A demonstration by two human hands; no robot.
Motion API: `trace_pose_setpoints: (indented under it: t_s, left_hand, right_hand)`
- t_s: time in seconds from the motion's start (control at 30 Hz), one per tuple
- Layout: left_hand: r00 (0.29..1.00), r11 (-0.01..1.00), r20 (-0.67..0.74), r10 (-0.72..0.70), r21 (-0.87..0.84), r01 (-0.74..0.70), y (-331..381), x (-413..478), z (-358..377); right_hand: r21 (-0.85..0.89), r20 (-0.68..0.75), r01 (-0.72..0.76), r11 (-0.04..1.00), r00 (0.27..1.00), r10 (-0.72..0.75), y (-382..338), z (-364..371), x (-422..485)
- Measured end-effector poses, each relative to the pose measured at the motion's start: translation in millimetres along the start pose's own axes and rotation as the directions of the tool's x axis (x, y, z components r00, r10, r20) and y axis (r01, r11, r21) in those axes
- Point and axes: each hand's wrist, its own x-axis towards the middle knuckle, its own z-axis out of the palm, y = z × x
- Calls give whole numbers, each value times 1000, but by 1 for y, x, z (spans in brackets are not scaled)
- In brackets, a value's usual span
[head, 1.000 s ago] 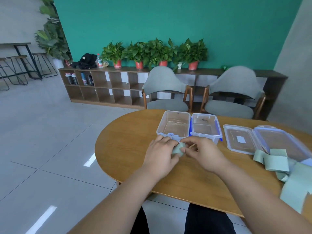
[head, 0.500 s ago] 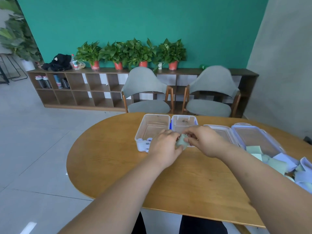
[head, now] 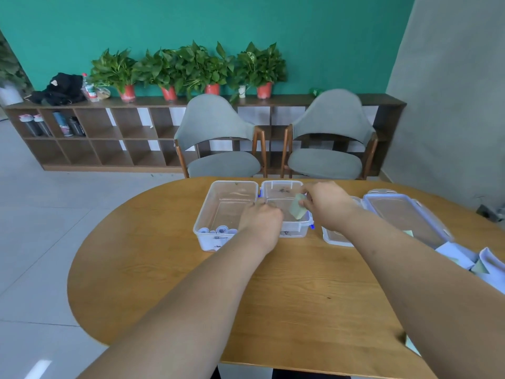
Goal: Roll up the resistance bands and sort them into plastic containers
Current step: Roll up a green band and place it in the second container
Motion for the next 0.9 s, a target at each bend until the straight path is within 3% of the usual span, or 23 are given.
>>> trace_pose_setpoints:
  t_s: [0.3, 0.5, 0.7, 0.9]
  left_hand:
    - [994, 993, 43, 98, -73, -95, 12, 2, 6]
    - [984, 974, -16, 177, -137, -178, 17, -17, 19]
    - [981, 958, -165, 101, -248, -141, -1, -34, 20]
    - [991, 986, -136, 20, -163, -43, -19, -31, 17]
  right_hand:
    - [42, -29, 1, 999, 1000, 0, 20, 3, 3]
    - [-32, 60, 92, 995, 994, -90, 15, 10, 0]
    - [-42, 193, 165, 985, 969, -154, 1, 28, -5]
    - [-134, 294, 267, 954, 930, -219, -18, 40, -2]
